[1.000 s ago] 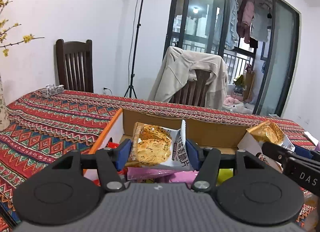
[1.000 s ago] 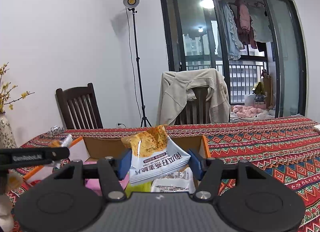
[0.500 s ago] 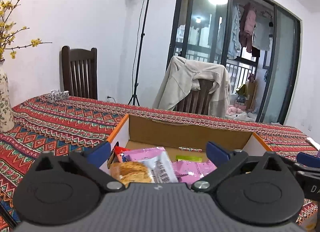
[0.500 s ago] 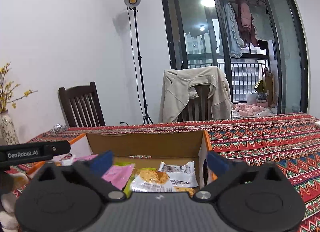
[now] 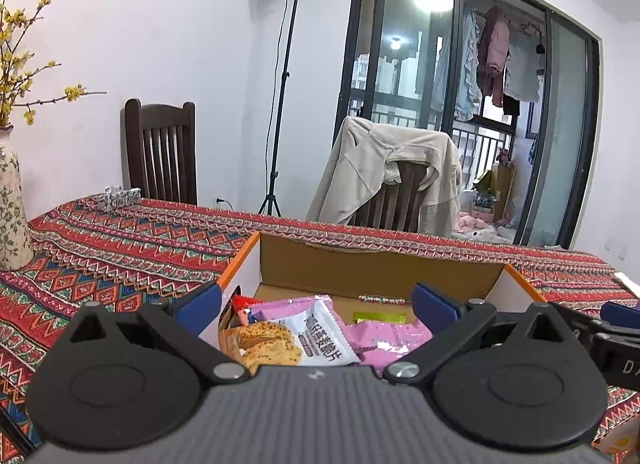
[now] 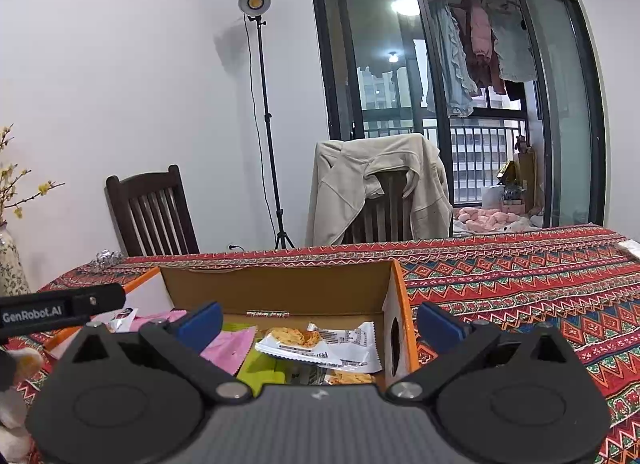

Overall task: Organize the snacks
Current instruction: 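Open both grippers to drop the cracker packets into the box, then move both grippers back to the snack pile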

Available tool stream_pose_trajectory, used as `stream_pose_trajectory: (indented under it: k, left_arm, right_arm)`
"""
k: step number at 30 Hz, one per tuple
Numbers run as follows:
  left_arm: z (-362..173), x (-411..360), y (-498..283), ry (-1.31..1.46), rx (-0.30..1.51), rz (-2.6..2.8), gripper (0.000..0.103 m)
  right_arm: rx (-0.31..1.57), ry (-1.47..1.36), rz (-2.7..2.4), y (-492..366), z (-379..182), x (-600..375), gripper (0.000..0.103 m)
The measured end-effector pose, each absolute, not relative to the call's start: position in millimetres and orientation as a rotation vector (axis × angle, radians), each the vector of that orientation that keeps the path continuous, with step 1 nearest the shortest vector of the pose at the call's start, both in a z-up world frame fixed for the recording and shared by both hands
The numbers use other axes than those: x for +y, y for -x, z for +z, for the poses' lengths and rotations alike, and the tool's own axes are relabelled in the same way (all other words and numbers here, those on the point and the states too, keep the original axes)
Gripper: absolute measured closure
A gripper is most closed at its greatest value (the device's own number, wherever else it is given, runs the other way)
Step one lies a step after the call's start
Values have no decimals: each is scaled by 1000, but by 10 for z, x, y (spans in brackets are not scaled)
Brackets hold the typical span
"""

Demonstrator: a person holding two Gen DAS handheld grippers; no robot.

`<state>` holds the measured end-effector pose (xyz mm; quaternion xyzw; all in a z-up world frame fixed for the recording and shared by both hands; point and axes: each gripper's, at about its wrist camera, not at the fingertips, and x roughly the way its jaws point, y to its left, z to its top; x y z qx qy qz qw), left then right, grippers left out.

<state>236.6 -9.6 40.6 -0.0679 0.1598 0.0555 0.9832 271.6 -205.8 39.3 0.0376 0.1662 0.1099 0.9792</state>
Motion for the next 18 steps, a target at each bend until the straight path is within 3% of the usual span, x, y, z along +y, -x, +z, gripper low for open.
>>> stream_pose_trajectory:
  k: [18]
  left_arm:
    - [797, -48, -1910, 175, 331, 26, 0]
  right_arm:
    - [306, 10, 205, -2211, 813, -2023, 0]
